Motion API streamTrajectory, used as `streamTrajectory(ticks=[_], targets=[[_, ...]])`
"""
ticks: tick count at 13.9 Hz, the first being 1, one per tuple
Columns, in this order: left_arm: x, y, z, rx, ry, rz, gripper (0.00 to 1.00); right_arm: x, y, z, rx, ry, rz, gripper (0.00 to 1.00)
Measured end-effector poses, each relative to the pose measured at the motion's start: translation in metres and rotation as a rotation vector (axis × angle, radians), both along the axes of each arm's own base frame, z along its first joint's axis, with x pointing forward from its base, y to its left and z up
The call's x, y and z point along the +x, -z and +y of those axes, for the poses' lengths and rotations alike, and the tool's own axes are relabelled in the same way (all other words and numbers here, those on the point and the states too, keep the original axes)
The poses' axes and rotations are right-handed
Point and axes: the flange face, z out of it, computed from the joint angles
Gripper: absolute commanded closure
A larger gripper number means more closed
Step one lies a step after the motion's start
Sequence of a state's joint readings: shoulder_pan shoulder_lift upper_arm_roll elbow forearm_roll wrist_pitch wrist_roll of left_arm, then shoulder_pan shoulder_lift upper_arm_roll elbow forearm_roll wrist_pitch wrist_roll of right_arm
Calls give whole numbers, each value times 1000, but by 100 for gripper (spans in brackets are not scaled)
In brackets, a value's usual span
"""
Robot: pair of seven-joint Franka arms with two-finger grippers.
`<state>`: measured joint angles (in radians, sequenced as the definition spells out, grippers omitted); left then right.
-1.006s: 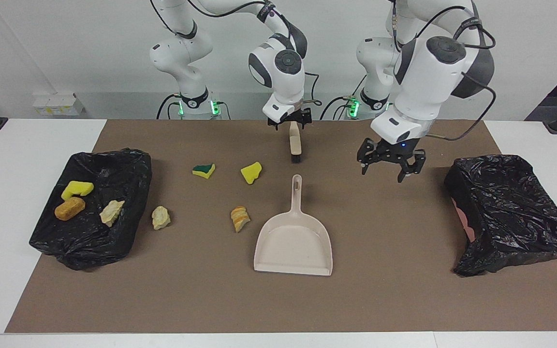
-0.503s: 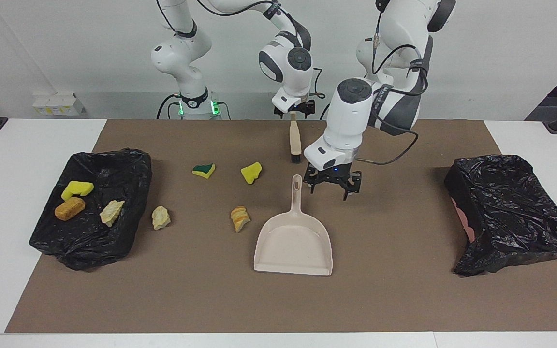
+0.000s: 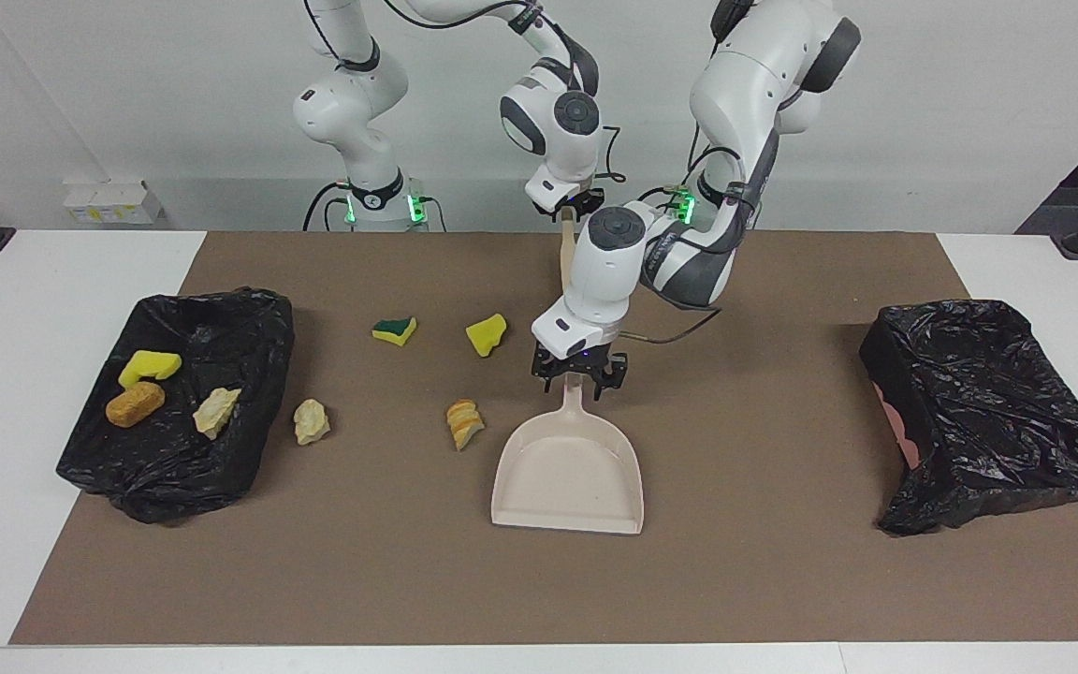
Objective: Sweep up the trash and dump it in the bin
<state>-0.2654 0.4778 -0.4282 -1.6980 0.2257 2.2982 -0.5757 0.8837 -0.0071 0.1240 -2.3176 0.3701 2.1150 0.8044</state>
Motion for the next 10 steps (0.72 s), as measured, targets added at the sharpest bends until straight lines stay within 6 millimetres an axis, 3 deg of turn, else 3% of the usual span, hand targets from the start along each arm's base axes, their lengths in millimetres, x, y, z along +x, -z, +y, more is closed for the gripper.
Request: streamTrajectory(ticks=[1,2,7,10], targets=[[3,-3,2,7,2,-13,92,4,0,-2,3,13,-2,100],[4,-2,4,13,4,-15,100,9,0,-5,3,25,-2,100],[3,-3,7,46,35,-5,100,32,-7,-13,18,73,-11,100],[9,-18,36,140,214,25,100,34,-24,-18,15,72,4,100]])
